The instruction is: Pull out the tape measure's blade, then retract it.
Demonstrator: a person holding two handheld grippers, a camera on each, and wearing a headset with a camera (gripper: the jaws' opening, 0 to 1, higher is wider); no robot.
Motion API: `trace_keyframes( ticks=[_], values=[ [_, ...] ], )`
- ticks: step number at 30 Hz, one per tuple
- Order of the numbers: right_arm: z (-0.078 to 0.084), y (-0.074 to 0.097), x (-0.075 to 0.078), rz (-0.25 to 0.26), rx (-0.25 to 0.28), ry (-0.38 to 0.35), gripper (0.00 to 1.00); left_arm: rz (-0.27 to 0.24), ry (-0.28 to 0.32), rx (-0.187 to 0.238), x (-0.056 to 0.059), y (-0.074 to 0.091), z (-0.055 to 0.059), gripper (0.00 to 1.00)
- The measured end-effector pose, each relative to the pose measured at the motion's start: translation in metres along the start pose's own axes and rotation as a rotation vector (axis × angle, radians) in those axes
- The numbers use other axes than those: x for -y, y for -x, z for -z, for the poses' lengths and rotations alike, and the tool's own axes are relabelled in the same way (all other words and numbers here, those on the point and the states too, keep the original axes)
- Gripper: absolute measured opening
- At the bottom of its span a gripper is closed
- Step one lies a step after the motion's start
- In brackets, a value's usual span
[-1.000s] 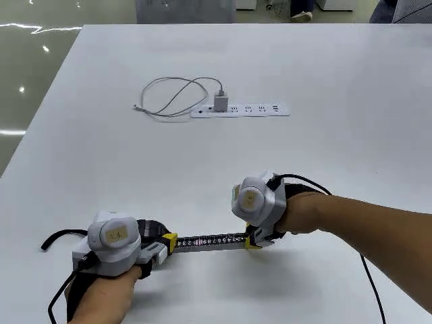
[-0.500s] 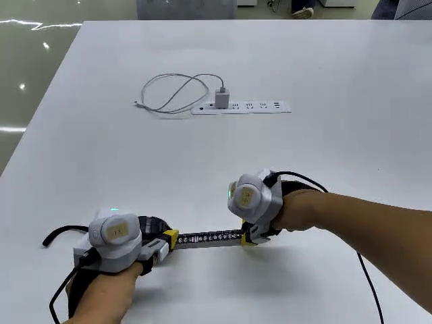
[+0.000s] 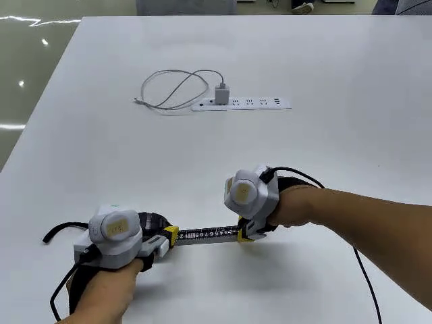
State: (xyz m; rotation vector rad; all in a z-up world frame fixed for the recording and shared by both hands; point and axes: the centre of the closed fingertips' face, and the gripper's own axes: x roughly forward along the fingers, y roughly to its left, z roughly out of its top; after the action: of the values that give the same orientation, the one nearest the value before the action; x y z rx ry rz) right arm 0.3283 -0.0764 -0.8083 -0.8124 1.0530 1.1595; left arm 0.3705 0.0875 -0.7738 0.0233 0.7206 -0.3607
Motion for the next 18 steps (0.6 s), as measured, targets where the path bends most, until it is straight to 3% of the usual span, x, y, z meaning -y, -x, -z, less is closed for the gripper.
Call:
trace_keyframes(
  ticks=[18],
  values=[
    [-0.0093, -0.0021, -0.0008, -0.004, 0.032, -0.001, 0.10, 0.006, 0.007, 0.003, -0.0007, 0.0005, -0.0004, 0.60]
  ],
)
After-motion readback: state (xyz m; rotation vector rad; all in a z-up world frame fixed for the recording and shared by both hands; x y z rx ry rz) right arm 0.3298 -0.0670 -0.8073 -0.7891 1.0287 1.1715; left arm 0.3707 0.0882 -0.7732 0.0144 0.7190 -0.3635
